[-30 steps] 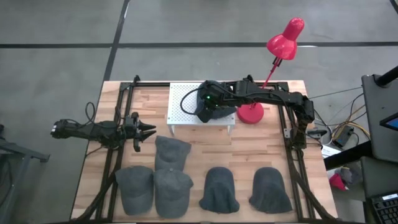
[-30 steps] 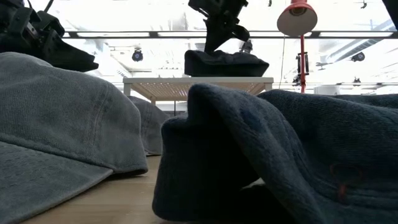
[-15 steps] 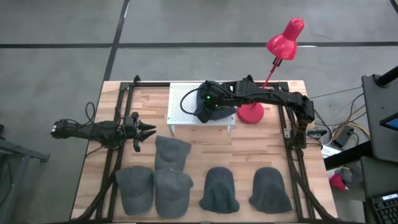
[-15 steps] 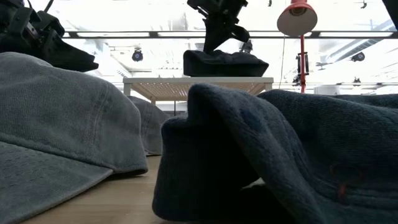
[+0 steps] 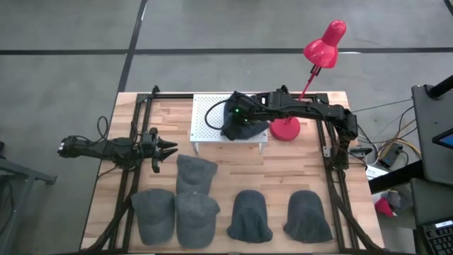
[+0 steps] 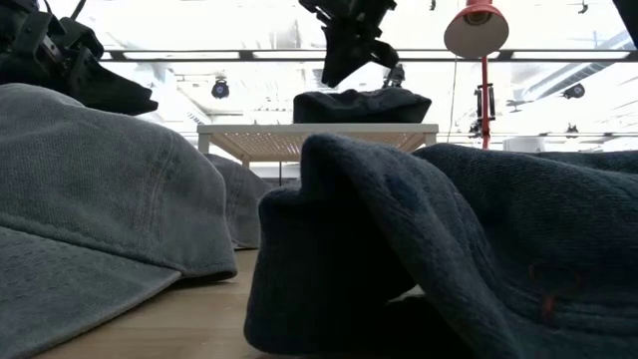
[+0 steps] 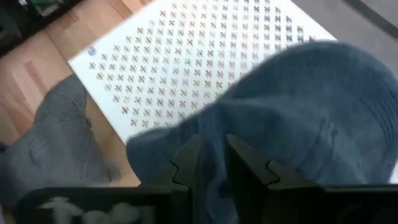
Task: Pick & Place hat
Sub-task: Put the top blue cap on the shelf
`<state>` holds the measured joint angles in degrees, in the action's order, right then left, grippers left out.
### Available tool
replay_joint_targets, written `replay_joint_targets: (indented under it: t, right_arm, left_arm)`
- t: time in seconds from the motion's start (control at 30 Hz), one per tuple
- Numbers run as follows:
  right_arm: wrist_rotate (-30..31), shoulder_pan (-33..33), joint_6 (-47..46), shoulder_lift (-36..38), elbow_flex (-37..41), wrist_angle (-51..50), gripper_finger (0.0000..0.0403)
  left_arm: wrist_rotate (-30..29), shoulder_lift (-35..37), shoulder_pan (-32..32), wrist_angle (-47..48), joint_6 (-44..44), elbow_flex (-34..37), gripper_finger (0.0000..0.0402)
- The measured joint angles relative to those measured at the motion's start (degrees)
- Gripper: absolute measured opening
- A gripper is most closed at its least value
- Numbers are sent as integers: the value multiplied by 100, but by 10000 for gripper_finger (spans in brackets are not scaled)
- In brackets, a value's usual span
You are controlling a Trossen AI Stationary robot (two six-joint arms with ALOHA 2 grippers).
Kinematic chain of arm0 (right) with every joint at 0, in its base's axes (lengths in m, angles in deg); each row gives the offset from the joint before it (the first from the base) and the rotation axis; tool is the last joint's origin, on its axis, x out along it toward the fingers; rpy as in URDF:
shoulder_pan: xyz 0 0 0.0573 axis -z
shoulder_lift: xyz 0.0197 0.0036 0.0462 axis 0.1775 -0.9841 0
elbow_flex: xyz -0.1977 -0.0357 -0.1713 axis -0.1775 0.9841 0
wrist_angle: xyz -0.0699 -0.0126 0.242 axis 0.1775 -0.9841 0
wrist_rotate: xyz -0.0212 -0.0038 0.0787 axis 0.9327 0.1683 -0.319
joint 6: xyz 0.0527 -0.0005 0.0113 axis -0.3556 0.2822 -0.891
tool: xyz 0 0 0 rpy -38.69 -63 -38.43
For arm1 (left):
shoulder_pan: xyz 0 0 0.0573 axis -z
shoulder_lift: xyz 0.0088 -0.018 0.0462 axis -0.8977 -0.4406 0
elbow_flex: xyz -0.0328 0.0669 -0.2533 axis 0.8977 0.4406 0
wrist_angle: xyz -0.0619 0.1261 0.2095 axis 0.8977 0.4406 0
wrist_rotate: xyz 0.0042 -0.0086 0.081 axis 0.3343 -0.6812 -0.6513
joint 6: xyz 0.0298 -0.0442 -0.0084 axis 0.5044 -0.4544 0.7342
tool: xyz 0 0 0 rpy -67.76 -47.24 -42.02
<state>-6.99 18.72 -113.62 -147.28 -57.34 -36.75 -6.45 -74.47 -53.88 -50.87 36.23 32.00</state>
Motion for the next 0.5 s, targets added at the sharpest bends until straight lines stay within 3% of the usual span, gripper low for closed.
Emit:
replay_joint_targets:
  t: [0.3,0.5]
  right_arm:
    - [8,-42,819,25,-789,69,99]
    - [10,-306,809,37,-1719,-2069,97]
  left_arm:
    - [0,0,0,2,-2,0,115]
    - [0,0,0,2,-2,0,115]
